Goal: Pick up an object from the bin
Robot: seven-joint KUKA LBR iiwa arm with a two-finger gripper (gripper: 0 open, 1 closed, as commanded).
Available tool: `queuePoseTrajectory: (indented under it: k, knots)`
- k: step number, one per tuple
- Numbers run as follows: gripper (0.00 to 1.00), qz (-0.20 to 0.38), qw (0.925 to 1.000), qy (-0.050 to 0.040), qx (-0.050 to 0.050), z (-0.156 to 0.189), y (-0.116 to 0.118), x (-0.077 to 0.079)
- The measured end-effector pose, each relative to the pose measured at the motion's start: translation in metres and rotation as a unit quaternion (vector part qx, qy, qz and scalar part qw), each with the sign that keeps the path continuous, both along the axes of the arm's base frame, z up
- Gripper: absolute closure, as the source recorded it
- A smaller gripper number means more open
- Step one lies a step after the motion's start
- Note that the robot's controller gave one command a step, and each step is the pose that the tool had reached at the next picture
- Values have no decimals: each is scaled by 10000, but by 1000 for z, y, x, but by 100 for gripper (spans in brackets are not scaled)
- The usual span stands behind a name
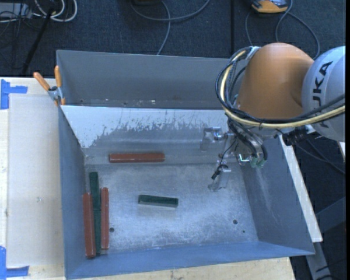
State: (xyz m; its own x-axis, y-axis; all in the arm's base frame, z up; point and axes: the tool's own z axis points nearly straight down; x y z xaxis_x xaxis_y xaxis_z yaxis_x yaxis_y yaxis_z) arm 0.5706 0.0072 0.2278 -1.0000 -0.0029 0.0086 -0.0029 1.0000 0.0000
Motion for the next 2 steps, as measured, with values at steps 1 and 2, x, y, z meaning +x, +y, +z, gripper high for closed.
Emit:
queuePoseTrajectory:
  k: [1,2]
  knots:
    - [0,306,9995,0,6,-141,94,-24]
    - [100,280,9996,-36,2,-136,91,-22]
